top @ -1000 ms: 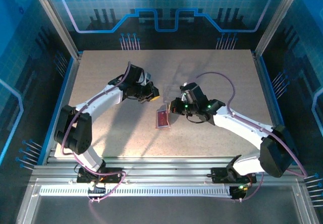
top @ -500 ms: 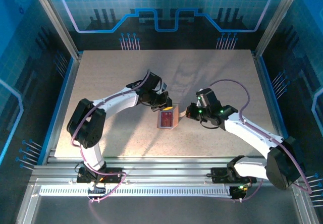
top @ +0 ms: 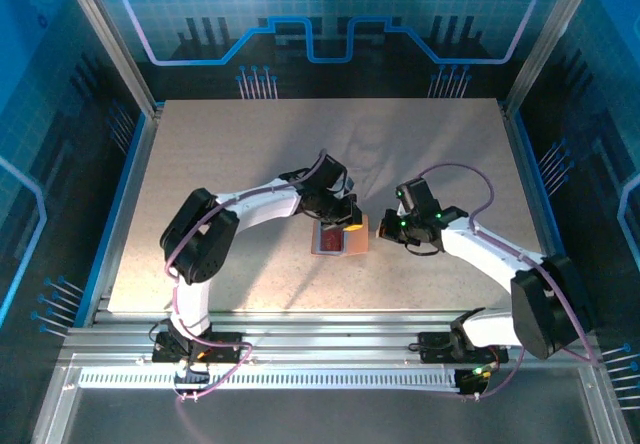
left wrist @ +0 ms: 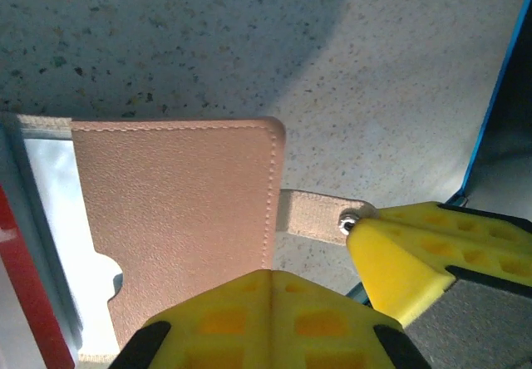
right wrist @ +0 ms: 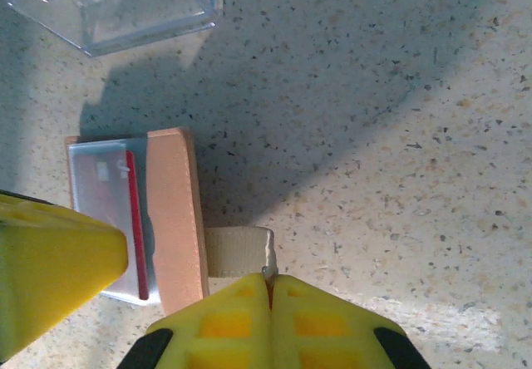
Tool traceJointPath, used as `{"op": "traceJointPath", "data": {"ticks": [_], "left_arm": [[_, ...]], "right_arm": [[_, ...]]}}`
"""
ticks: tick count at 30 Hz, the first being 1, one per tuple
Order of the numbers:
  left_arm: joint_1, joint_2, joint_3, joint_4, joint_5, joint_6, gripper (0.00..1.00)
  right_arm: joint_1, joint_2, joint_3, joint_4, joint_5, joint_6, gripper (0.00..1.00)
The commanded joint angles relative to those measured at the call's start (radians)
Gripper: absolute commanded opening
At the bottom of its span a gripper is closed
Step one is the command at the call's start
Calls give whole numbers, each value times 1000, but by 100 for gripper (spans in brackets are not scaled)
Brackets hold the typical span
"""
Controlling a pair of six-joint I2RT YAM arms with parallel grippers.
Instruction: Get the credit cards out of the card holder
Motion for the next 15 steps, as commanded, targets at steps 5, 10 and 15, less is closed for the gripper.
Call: {"op": "traceJointPath", "data": {"ticks": [5,10,15], "left_arm": [[-6,65,7,64,55,-60,3],[-7,101,13,57,51,-64,3],[-7,132,19,55,55,-69,2]], "right_arm": [[-38,66,6,7,-48,-70,7],[-44,84,28,-17,-61,-76,11],[-44,37,76,-94,-75,-74,21]]}}
